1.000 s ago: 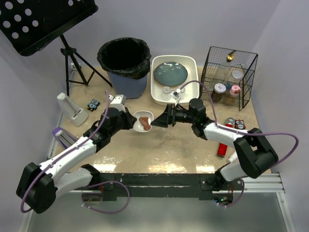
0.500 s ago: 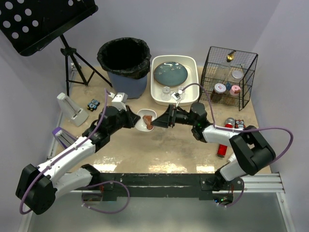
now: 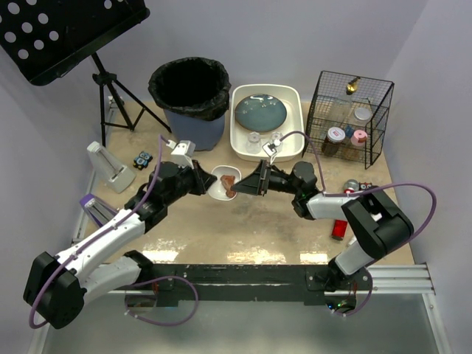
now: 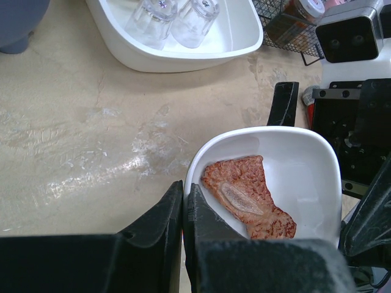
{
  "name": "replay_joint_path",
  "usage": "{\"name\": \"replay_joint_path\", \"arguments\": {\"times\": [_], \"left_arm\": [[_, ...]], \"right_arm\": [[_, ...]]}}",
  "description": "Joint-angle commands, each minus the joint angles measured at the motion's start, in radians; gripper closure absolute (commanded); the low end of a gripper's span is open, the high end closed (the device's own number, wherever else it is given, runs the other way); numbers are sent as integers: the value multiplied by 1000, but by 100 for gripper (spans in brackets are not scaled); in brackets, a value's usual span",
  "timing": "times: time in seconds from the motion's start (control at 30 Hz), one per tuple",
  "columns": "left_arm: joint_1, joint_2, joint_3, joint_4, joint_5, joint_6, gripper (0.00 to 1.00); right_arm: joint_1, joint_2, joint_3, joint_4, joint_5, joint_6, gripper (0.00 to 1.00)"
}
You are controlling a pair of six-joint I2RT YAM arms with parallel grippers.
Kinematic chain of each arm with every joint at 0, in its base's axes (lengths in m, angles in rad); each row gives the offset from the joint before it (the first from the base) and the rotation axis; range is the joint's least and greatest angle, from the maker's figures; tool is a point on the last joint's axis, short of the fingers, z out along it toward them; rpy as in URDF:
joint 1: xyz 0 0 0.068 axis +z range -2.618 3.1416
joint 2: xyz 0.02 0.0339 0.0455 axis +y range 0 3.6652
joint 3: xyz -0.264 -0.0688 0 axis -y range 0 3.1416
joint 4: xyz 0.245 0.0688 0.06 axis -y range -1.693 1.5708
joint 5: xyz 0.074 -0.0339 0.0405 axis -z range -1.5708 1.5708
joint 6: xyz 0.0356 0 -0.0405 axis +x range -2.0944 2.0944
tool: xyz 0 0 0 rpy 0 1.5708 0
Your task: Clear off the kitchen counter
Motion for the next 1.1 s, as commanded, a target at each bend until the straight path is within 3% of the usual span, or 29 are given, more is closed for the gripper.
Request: {"name": "replay_joint_path", "arguments": {"times": [0.0,0.2,0.33,0.6,0.77,0.97,1.07], "left_arm": [[3,-12,18,102,27,-17,100],[3,0,14,111,36,-21,100],[3,5,12,116,38,-23,99],[4,2,-5,100,4,-37,60],[4,-3,-2,76,-30,-44,50],[6,-24,47,-2,-93,-6,44],[22,-50,107,-65,-153,43,42]], "right_arm": [[7,4,-9,137,-22,50,15],[7,6,-9,143,-19,52,23],[7,7,-7,147,-16,52,36],[7,7,-15,163,-8,50,75],[7,-5,-15,143,12,38,100],[7,-37,8,11,56,-40,100],[7,-74,59,-173,108,-133,100]]}}
